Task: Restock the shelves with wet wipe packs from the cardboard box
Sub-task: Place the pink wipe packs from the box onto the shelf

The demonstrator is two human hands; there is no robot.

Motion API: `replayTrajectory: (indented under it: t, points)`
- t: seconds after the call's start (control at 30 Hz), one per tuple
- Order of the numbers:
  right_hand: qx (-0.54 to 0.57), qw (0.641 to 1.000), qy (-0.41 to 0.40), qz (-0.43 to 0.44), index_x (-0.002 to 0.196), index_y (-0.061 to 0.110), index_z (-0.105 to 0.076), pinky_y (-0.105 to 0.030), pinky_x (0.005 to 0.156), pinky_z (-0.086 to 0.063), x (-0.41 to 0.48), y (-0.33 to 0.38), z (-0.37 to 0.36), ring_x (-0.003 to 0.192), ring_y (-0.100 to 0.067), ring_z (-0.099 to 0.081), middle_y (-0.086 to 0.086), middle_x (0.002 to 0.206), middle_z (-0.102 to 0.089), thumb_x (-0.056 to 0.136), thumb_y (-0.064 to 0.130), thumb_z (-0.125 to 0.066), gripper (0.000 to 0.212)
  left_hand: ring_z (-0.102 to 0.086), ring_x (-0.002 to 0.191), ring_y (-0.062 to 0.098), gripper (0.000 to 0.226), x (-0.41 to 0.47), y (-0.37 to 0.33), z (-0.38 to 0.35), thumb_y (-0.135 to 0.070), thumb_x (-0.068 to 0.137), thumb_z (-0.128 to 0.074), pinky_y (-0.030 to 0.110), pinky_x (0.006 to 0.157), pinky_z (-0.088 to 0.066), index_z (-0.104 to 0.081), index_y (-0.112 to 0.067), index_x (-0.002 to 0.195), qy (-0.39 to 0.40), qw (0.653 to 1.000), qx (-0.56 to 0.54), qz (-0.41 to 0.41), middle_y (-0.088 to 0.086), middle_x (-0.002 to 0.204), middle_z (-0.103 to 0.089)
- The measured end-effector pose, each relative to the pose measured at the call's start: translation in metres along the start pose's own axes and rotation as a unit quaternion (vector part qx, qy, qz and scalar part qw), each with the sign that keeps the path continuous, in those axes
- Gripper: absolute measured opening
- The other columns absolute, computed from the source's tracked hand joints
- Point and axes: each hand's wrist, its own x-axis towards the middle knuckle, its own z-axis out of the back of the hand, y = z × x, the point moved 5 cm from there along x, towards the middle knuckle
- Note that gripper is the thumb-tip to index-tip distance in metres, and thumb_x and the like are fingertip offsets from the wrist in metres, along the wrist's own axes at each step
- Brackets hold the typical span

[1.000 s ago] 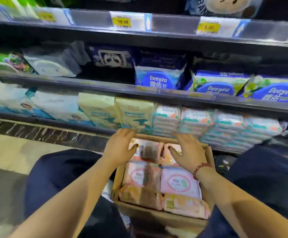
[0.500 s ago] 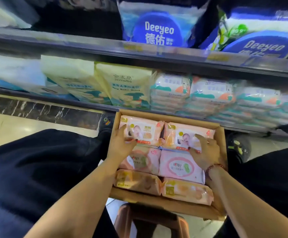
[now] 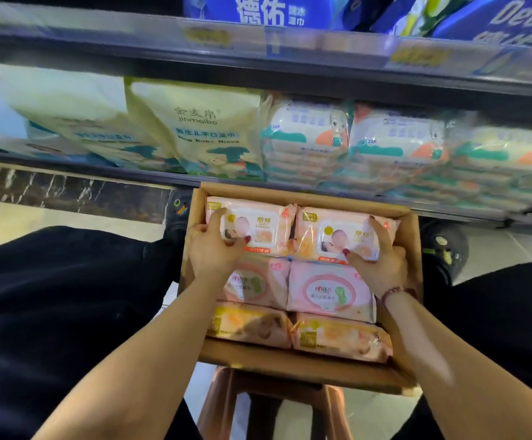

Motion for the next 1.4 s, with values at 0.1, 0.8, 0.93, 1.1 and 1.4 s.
replayTrajectory:
  t: [0.1,0.8,0.93,1.1,1.4]
  points:
    - [0.049,0.999,0.001,-0.010,0.140,0.041,-0.035,-0.039,0.090,-0.046,-0.002,-0.006,0.003,0.102,-0.039,-0.055,-0.019,0.117,-0.047,0.074,0.037,-0.078,0.079,-0.050,0.099,0.013,0.075,-0.003,0.002,0.003,-0.041,0.074,-0.076,0.024,0.071,-0.041,-0.037,-0.034,0.138,0.004,0.999,-0.036,-0.005,0.019,0.107,-0.062]
    - [0.109,0.990,0.041,0.076,0.141,0.046,-0.030,-0.039,0.098,-0.042,-0.014,-0.010,0.006,0.107,-0.024,-0.040,-0.013,0.134,-0.031,0.071,0.028,-0.081,0.089,-0.042,0.124,0.036,0.109,-0.008,-0.003,-0.007,-0.055,0.070,-0.075,0.045,0.103,-0.039,-0.002,-0.044,0.150,0.081,0.994,-0.026,0.075,0.014,0.117,-0.062]
    - [0.110,0.990,0.031,0.078,0.137,0.056,-0.030,-0.037,0.103,-0.038,-0.014,-0.009,0.010,0.121,-0.028,-0.041,-0.011,0.138,-0.033,0.070,0.040,-0.079,0.085,-0.052,0.117,0.037,0.112,-0.016,0.003,-0.011,-0.061,0.069,-0.072,0.048,0.100,-0.041,0.007,-0.047,0.148,0.119,0.991,0.016,0.051,0.008,0.128,-0.060]
    - [0.168,0.983,0.023,0.070,0.130,0.058,-0.039,-0.042,0.107,-0.041,-0.014,-0.008,0.011,0.119,-0.018,-0.042,-0.003,0.136,-0.034,0.068,0.040,-0.081,0.077,-0.047,0.113,0.039,0.100,-0.024,0.007,-0.009,-0.067,0.070,-0.065,0.045,0.096,-0.039,0.000,-0.055,0.145,0.088,0.996,-0.002,0.023,0.018,0.122,-0.055]
    - [0.115,0.980,0.001,0.164,0.133,0.032,-0.054,-0.019,0.102,-0.027,-0.015,0.028,0.032,0.113,-0.006,-0.027,0.004,0.122,-0.022,0.073,0.022,-0.080,0.066,-0.038,0.121,0.022,0.081,-0.031,0.013,-0.009,-0.051,0.076,-0.072,0.041,0.105,-0.042,-0.023,-0.061,0.139,0.116,0.975,-0.188,0.012,0.012,0.132,-0.033]
